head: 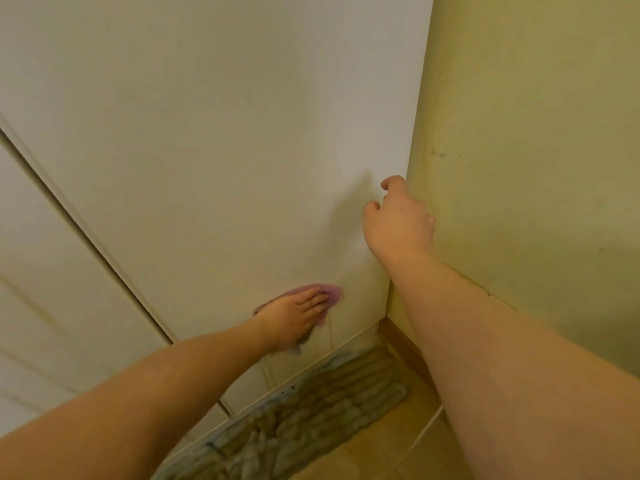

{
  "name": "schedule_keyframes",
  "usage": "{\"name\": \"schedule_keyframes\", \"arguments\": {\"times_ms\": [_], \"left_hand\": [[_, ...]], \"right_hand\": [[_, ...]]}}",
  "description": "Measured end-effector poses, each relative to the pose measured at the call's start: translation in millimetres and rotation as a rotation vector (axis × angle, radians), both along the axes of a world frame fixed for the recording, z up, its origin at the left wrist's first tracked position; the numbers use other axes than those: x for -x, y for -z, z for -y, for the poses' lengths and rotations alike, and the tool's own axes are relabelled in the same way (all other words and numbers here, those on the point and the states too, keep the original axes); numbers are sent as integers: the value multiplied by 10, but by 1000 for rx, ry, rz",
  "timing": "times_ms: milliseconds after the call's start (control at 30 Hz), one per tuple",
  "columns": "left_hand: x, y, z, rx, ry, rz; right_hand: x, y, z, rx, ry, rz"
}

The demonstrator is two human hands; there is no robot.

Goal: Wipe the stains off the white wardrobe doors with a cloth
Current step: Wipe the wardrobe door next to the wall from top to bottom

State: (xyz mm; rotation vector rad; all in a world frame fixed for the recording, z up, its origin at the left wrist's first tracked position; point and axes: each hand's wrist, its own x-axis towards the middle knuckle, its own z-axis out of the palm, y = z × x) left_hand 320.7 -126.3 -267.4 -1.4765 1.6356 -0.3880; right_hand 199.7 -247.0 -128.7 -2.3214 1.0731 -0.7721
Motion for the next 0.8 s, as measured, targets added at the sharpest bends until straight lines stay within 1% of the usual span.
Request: {"name": "schedule_keyframes", "arguments": {"times_ms": [33, 67, 100, 167, 267, 333, 367, 500, 533, 567, 600, 667, 700, 733, 767, 800], "left_hand": [[-28, 53, -137, -111, -21, -17], [-36, 60, -273, -163, -46, -38], [-46, 16, -363, -168, -69, -38], [-45, -89, -379, -81, -95, -33], [45, -302, -62, 98, -82, 16], [107, -341, 88, 193, -84, 7], [111, -306, 77, 174, -80, 8], [-10, -18, -345, -69, -85, 22], [-38, 0, -454, -114, -86, 41], [-73, -41, -585, -118, -98, 49], [-102, -130, -661, -49, -73, 32], [-157, -323, -669, 222, 28, 19], [-157, -424, -653, 296, 37, -24], [-134, -479, -630, 326, 15, -62], [-97, -509, -641, 313, -18, -65], [-74, -488, -687, 270, -47, -18]], "right_hand": [[0, 5, -4, 4, -9, -7], [3, 9, -18, 6, -20, -18], [-1, 1, -35, 11, -28, -20], [-6, -5, -60, 25, -39, -28], [3, -9, -45, 30, -26, -39], [10, -5, -14, 24, -9, -41], [13, 6, -17, 21, -4, -47], [1, 46, -32, 23, -28, -80], [-1, 46, -23, 34, -37, -95], [-16, 50, -30, 43, -46, -105], [-18, 52, -40, 48, -50, -115], [-9, 61, -49, 57, -53, -129], [-6, 67, -58, 58, -55, -137], [3, 75, -63, 58, -55, -146], [14, 77, -72, 59, -53, -158], [25, 87, -86, 56, -54, -173]]}}
